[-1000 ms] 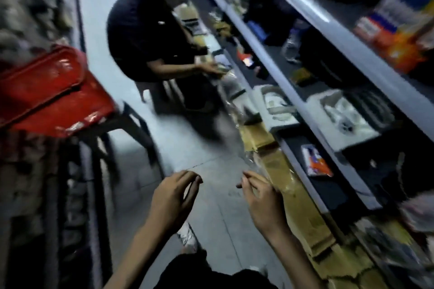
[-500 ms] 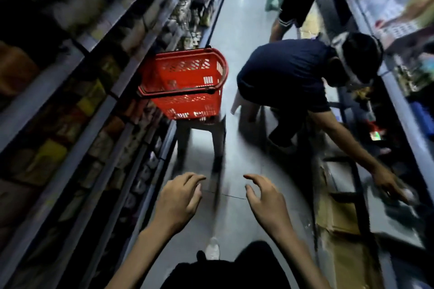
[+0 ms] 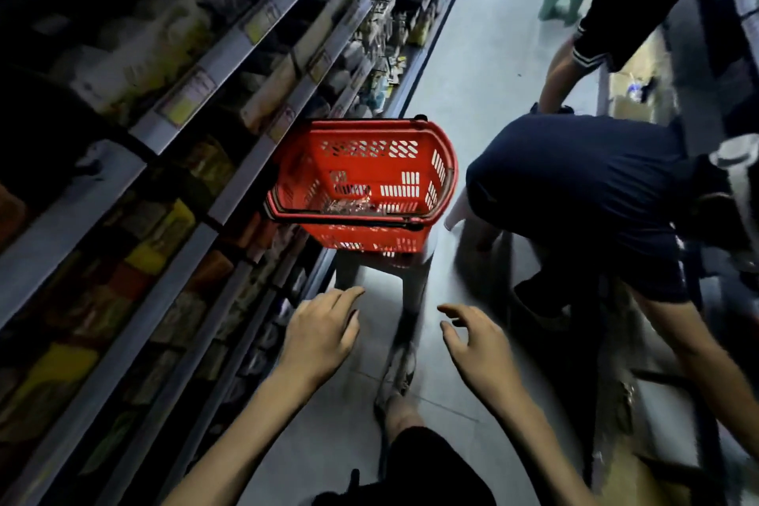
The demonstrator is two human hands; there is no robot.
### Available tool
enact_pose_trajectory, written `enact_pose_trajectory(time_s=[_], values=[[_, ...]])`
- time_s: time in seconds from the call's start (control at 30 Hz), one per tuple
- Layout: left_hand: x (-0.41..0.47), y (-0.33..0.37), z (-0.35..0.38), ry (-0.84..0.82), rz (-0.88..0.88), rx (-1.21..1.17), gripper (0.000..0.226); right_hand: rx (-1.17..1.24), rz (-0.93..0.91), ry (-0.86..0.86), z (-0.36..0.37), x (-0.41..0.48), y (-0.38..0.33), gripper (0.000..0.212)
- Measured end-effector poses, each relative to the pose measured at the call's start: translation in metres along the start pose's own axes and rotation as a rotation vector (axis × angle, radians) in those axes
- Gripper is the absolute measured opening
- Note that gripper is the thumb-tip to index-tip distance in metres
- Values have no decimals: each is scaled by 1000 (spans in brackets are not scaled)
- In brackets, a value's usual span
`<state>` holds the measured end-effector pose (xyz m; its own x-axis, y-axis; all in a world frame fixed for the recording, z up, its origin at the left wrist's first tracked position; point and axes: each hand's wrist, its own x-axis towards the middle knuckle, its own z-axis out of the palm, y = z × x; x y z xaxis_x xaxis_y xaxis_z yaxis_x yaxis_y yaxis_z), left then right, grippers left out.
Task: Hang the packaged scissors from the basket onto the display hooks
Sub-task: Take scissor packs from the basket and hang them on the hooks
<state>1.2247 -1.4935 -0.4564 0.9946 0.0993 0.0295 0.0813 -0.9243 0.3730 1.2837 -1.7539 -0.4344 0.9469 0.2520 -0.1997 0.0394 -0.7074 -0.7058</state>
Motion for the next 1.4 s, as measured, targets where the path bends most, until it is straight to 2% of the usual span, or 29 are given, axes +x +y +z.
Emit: enact_pose_trajectory(time_s=[0.1,0.3,0.57,0.67,0.73,0.87,1.0,1.13,1.2,1.3,1.4], values=[[65,-13,8,-47,-38,53,45,-42,-8,-56,-6,67,0,24],[167,-40,27,0,-57,116,42,-139,-51,-115,-7,179,-13,27],[247,-68,63,-109,-125,217,43,-471,-333,-99,19,303,-22,17],[256,-77,85,-204,-152,244,46,-608,-368,-218,32,336,-19,18],[261,-86,98,-234,-142,270,51,-682,-364,-356,41,355,-17,23],[276,-96,103,-314,-108,242,54,-749,-253,-618,52,381,-17,33],[291,-107,103,-376,-63,149,68,-732,-107,-754,69,408,-14,34],[308,-121,105,-414,-52,49,71,-801,36,-1002,110,452,-9,47],[313,-126,108,-393,-100,-4,64,-755,51,-1016,137,472,-7,49],[315,-127,114,-318,-141,29,46,-586,91,-879,183,500,1,48],[313,-125,119,-254,-185,58,36,-528,220,-736,225,518,20,71]])
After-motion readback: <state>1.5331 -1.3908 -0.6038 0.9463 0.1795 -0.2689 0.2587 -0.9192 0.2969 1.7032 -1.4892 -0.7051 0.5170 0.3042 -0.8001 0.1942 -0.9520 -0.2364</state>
